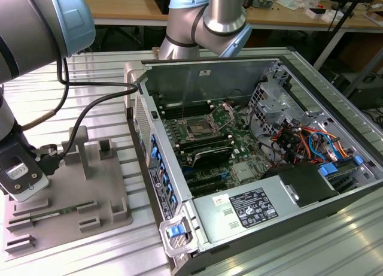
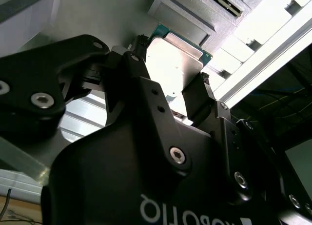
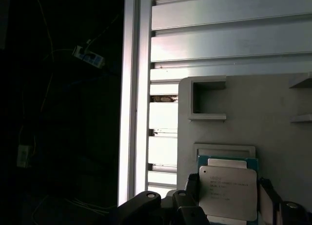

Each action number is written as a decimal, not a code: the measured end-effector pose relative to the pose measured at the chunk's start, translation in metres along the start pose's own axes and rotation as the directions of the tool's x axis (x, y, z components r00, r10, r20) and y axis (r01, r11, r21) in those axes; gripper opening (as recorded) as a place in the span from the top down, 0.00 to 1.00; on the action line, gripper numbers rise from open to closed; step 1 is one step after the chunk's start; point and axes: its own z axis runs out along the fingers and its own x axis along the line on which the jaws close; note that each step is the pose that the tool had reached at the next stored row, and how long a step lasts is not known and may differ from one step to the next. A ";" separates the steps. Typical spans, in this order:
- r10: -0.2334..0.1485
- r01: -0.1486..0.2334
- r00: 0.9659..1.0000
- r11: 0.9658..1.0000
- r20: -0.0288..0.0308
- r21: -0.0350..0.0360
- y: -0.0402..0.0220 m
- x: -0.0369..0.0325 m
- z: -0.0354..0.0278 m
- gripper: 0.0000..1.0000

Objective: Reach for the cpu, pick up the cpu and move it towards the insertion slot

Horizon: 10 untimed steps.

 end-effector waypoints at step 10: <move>0.000 0.000 1.000 1.000 0.000 0.000 0.0003 0.0000 -0.0033 0.45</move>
